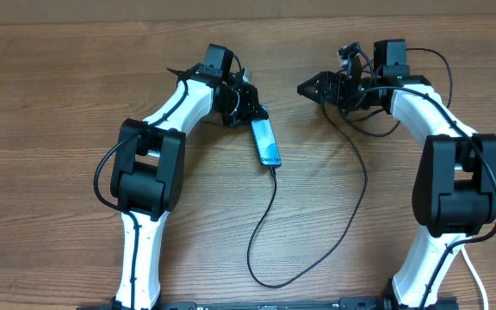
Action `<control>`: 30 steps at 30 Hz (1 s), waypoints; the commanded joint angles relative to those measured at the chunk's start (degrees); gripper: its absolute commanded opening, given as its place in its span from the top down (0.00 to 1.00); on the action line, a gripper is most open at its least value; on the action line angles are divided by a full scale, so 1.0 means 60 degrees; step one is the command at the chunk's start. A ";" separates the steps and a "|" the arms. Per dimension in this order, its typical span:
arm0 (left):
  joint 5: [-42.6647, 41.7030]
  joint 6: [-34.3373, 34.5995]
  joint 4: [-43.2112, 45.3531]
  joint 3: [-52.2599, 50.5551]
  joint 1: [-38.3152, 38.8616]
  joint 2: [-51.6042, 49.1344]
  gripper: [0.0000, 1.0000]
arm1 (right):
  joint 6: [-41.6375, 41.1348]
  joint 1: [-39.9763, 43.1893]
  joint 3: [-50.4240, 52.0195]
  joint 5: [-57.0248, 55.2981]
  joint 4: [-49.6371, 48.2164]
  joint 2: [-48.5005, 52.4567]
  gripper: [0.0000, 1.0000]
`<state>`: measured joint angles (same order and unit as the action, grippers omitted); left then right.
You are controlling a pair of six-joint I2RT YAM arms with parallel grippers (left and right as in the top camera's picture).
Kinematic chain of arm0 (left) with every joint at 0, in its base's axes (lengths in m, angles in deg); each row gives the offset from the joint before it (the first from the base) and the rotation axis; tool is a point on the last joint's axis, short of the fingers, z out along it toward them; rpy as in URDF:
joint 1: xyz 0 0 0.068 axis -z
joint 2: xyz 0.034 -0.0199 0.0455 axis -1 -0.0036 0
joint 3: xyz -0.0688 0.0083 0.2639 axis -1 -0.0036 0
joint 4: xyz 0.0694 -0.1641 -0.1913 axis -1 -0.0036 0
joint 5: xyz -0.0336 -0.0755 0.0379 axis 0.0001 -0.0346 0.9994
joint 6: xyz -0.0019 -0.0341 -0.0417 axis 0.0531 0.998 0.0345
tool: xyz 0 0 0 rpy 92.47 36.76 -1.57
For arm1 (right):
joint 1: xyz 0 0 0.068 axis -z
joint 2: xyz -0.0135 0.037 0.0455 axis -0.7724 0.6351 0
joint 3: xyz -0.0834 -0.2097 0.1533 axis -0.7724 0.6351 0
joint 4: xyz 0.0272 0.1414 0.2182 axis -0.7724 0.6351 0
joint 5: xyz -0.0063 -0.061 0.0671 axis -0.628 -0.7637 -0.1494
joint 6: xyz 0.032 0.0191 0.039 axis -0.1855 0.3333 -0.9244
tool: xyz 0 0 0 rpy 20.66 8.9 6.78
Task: Plug charger to phone and switch on socket
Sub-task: 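Lower the phone with the left gripper and lay it on the table, then open the left gripper and release the phone flat on the table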
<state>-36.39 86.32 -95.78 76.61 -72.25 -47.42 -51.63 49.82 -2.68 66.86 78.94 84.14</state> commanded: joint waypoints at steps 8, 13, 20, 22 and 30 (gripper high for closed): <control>0.0882 -0.0087 -0.0182 0.0117 0.0025 -0.0339 0.89 | 0.0073 0.0022 -0.0047 -0.0029 -0.0033 -0.0058 0.00; 0.0929 -0.0062 -0.0244 0.0117 0.0025 -0.0339 0.80 | 0.0073 0.0022 -0.0047 -0.0029 -0.0036 -0.0058 0.00; 0.0933 -0.0062 -0.0244 0.0117 0.0025 -0.0339 0.78 | 0.0073 0.0022 -0.0047 -0.0029 -0.0033 -0.0058 0.00; 0.0929 -0.0062 -0.0248 0.0117 0.0025 -0.0339 0.76 | 0.0073 0.0022 -0.0047 -0.0029 -0.0033 -0.0058 0.00; 0.0936 -0.0062 -0.0328 0.0113 0.0011 -0.0339 0.56 | 0.0073 0.0022 -0.0047 -0.0029 -0.0029 -0.0058 0.00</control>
<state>-34.44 86.36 -97.05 77.41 -72.23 -47.99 -51.63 49.82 -2.68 66.88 78.97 84.14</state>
